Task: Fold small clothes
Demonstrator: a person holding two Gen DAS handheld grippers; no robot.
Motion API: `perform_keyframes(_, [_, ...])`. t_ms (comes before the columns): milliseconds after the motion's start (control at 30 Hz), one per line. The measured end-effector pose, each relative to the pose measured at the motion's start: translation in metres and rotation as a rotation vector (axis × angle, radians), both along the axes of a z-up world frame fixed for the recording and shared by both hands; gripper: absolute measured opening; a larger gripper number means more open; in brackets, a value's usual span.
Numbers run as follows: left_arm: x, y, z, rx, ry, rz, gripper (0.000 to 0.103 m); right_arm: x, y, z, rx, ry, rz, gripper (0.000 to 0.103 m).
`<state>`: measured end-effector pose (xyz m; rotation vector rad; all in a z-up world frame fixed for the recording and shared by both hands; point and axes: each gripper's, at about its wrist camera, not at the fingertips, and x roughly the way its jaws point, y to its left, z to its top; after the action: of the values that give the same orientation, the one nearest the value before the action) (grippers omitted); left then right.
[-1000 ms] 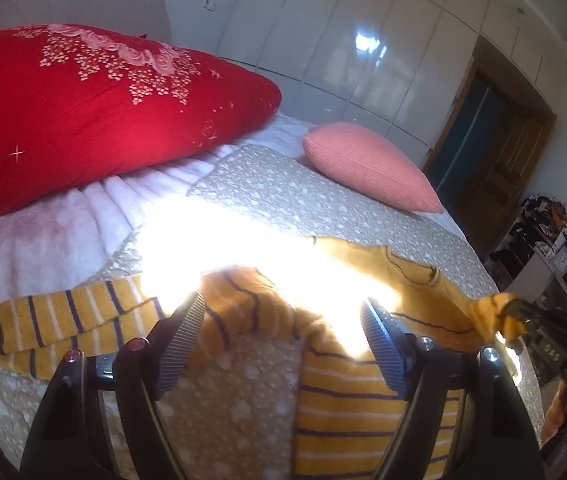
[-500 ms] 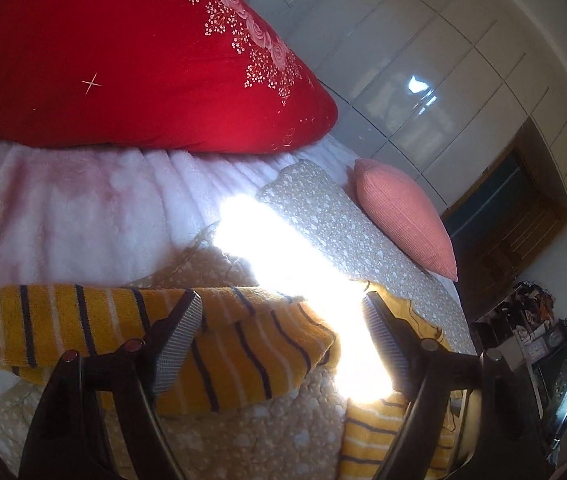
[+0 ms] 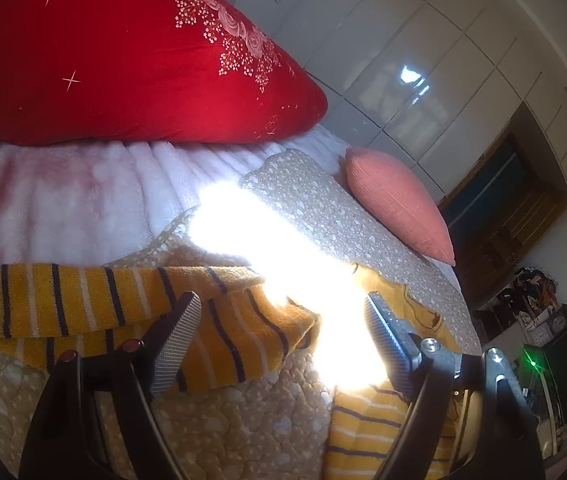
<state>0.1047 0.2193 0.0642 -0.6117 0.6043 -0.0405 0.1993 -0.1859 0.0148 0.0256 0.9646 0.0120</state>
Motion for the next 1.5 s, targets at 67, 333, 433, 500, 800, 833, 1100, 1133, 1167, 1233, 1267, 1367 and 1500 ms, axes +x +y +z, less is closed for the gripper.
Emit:
perform_keyframes(67, [-0.001, 0.001, 0.001, 0.022, 0.001, 0.012, 0.082, 0.02, 0.015, -0.009, 0.044, 0.017, 0.002, 0.015])
perform_keyframes(333, [0.006, 0.015, -0.008, 0.036, 0.046, 0.025, 0.083, 0.041, 0.072, 0.023, 0.355, -0.051, 0.221, 0.028])
perform_keyframes(433, [0.005, 0.017, -0.006, 0.034, 0.042, 0.035, 0.083, 0.026, 0.073, 0.021, 0.209, -0.08, 0.167, 0.052])
perform_keyframes(500, [0.001, 0.016, -0.001, 0.06, 0.023, 0.05, 0.083, 0.019, 0.074, 0.012, 0.126, -0.066, 0.179, 0.052])
perform_keyframes(800, [-0.003, 0.031, -0.001, 0.086, 0.029, 0.127, 0.085, 0.002, 0.134, -0.006, -0.093, -0.118, 0.311, 0.054])
perform_keyframes(833, [-0.005, 0.036, -0.001, 0.08, 0.031, 0.142, 0.085, 0.004, 0.14, -0.011, -0.151, -0.113, 0.314, 0.054])
perform_keyframes(1100, [-0.026, 0.103, -0.001, 0.053, 0.059, 0.381, 0.085, 0.027, 0.135, -0.01, -0.102, -0.057, 0.243, 0.005])
perform_keyframes(1133, [-0.028, 0.114, -0.005, 0.028, 0.073, 0.407, 0.085, 0.028, 0.139, -0.009, -0.091, -0.054, 0.255, 0.005])
perform_keyframes(1167, [-0.03, 0.125, -0.01, 0.0, 0.088, 0.432, 0.085, 0.027, 0.144, -0.009, -0.078, -0.047, 0.274, 0.005])
perform_keyframes(1233, [-0.037, 0.144, -0.018, -0.041, 0.12, 0.494, 0.085, 0.027, 0.154, -0.012, -0.09, -0.026, 0.306, 0.009])
perform_keyframes(1267, [-0.041, 0.153, -0.022, -0.058, 0.133, 0.533, 0.085, 0.024, 0.159, -0.011, -0.129, -0.043, 0.296, 0.009])
perform_keyframes(1367, [-0.061, 0.18, -0.027, -0.089, 0.156, 0.665, 0.085, 0.002, 0.18, 0.002, -0.186, -0.143, 0.303, 0.017])
perform_keyframes(1500, [-0.089, 0.205, -0.027, -0.056, 0.177, 0.846, 0.085, -0.035, 0.228, 0.018, -0.092, -0.185, 0.468, 0.03])
